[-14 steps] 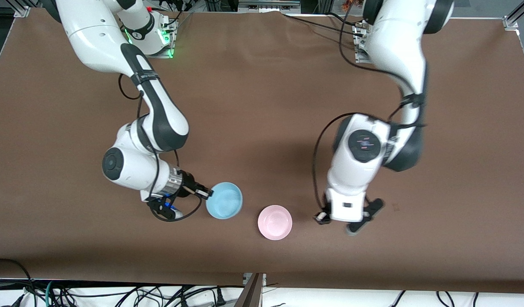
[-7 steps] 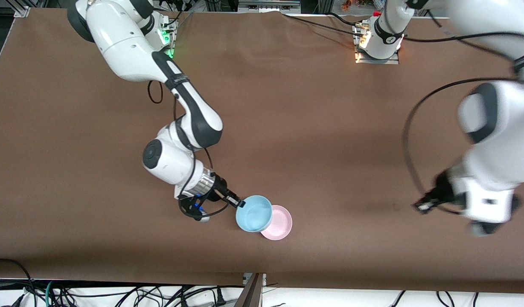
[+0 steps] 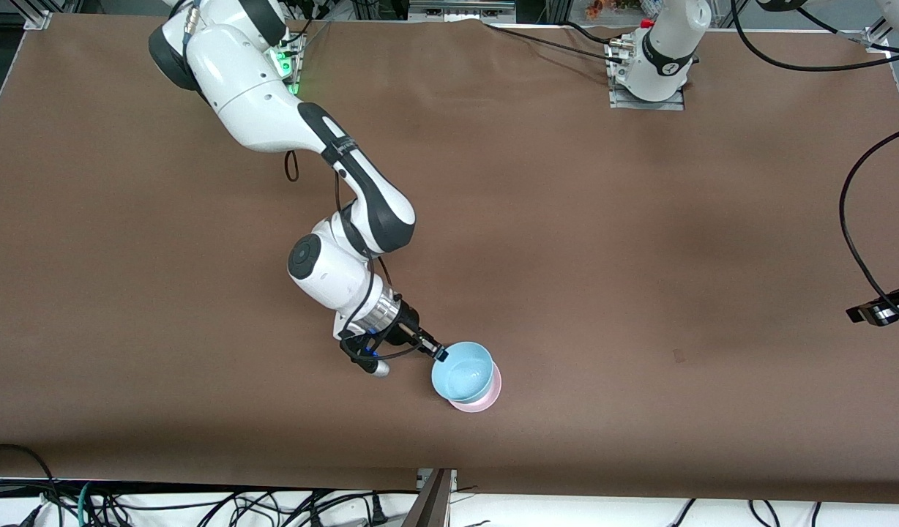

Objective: Stack pink and blue bowls on white bowl
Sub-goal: 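Carry the blue bowl with the right gripper over the pink bowl, then lower the blue bowl into the pink bowl and open the right gripper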

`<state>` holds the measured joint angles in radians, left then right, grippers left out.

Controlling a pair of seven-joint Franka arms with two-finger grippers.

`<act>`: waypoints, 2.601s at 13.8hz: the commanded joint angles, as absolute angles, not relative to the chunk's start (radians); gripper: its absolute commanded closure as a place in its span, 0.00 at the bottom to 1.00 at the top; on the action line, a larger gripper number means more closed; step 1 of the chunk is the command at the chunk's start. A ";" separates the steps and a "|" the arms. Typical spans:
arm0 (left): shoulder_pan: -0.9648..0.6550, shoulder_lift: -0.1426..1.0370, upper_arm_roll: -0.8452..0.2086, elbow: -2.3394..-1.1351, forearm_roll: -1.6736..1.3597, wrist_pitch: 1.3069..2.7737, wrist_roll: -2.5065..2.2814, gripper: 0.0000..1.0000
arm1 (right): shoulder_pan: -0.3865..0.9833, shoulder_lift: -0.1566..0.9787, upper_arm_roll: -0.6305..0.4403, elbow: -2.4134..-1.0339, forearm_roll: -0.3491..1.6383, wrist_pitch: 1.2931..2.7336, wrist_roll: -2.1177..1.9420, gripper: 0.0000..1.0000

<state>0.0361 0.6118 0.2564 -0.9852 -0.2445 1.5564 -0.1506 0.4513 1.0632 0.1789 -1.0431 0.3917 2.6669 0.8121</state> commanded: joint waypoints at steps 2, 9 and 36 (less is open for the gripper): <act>0.034 0.572 0.247 -1.022 -0.255 1.526 -0.114 1.00 | 0.459 1.104 0.181 -0.974 0.405 2.684 0.807 1.00; 0.072 0.563 0.247 -1.037 -0.252 1.522 -0.045 1.00 | 0.472 1.166 0.178 -0.922 0.396 2.723 0.781 1.00; -0.113 0.482 0.241 -1.039 -0.192 1.458 -0.250 1.00 | 0.476 1.155 0.149 -0.908 0.325 2.435 0.752 0.00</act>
<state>-0.0608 0.5645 0.2393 -1.0000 -0.2307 1.5006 -0.1947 0.4774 1.1594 0.1429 -0.9413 0.3364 2.4870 0.7529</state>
